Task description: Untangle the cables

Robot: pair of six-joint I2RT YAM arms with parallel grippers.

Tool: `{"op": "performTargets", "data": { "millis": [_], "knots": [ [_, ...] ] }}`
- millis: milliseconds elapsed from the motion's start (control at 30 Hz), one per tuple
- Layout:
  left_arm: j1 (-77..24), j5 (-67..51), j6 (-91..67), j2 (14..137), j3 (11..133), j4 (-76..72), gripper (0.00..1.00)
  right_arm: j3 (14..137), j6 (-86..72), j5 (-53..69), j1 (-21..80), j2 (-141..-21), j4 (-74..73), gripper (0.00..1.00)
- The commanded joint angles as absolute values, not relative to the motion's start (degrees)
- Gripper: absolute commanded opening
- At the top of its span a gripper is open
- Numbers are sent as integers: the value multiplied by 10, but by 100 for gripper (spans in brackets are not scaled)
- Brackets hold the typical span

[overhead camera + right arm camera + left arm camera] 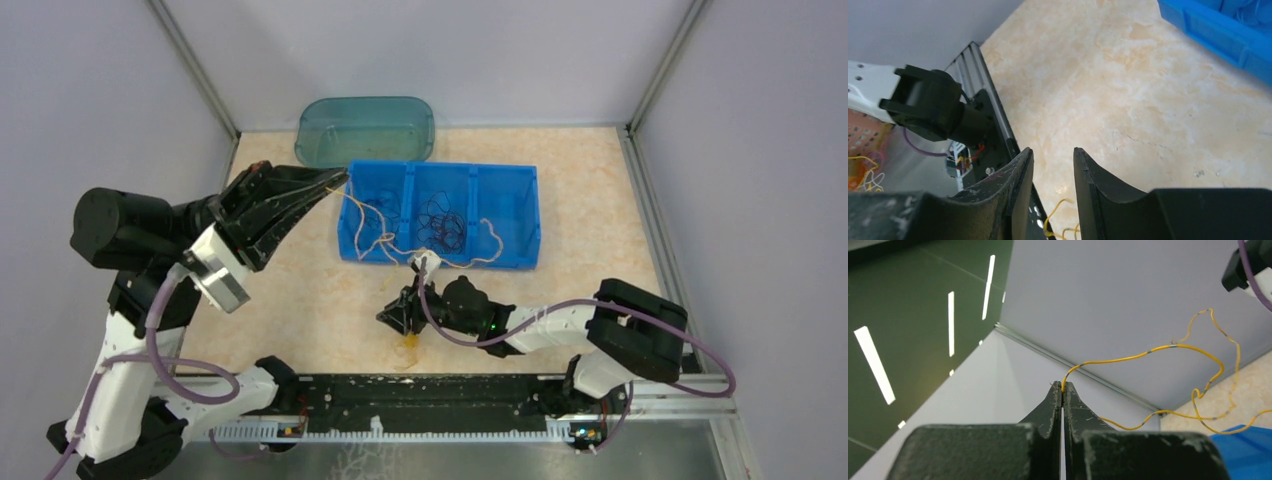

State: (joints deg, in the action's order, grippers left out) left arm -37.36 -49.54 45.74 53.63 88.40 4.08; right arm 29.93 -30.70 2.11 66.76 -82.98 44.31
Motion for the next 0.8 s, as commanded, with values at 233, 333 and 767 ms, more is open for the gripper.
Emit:
{"op": "performTargets", "data": {
  "millis": [233, 333, 767],
  "knots": [
    [-376, -486, 446, 562, 940, 13, 0, 277, -306, -39, 679, -801, 446, 49],
    [-376, -490, 455, 554, 910, 31, 0, 280, -288, -78, 678, -739, 397, 61],
    [-377, -461, 376, 579, 739, -2, 0, 368, -296, -422, 571, -520, -10, 72]
  ]
}}
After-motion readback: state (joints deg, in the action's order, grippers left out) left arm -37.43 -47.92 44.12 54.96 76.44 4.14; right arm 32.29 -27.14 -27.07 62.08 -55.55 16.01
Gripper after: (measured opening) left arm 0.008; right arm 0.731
